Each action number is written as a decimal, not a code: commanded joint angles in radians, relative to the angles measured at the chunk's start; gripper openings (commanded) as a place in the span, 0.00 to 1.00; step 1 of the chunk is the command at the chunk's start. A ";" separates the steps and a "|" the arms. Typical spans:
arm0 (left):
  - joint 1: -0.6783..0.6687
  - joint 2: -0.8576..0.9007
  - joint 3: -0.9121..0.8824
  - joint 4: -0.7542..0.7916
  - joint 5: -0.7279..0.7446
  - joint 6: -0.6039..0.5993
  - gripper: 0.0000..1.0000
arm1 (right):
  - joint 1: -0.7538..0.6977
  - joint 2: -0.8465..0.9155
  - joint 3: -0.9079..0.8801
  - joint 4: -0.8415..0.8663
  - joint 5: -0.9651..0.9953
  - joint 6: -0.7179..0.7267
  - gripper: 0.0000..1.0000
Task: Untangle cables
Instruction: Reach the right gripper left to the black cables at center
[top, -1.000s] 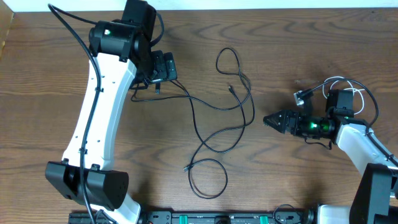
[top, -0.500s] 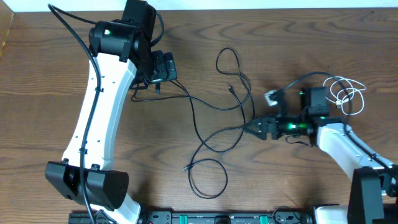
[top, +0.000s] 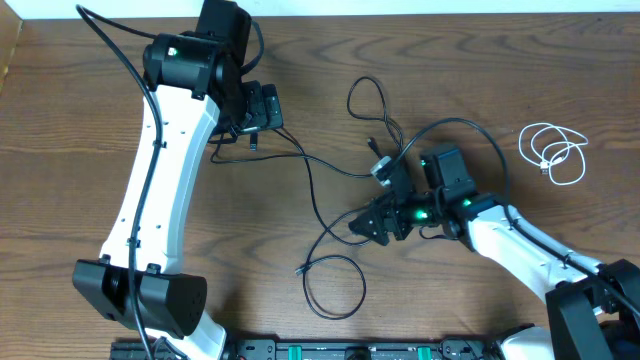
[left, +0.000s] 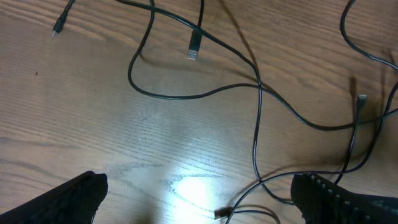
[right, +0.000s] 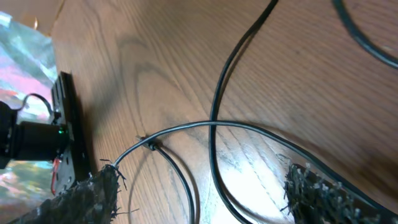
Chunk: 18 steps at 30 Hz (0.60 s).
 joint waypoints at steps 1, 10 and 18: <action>0.003 -0.001 0.018 0.001 -0.003 -0.010 0.99 | 0.027 0.004 -0.003 0.008 0.037 0.035 0.86; 0.002 0.000 0.002 -0.046 0.131 -0.010 1.00 | 0.030 0.004 -0.003 0.029 0.128 0.128 0.81; -0.052 0.004 -0.166 -0.037 0.160 -0.018 0.99 | 0.031 0.004 -0.003 0.030 0.131 0.251 0.65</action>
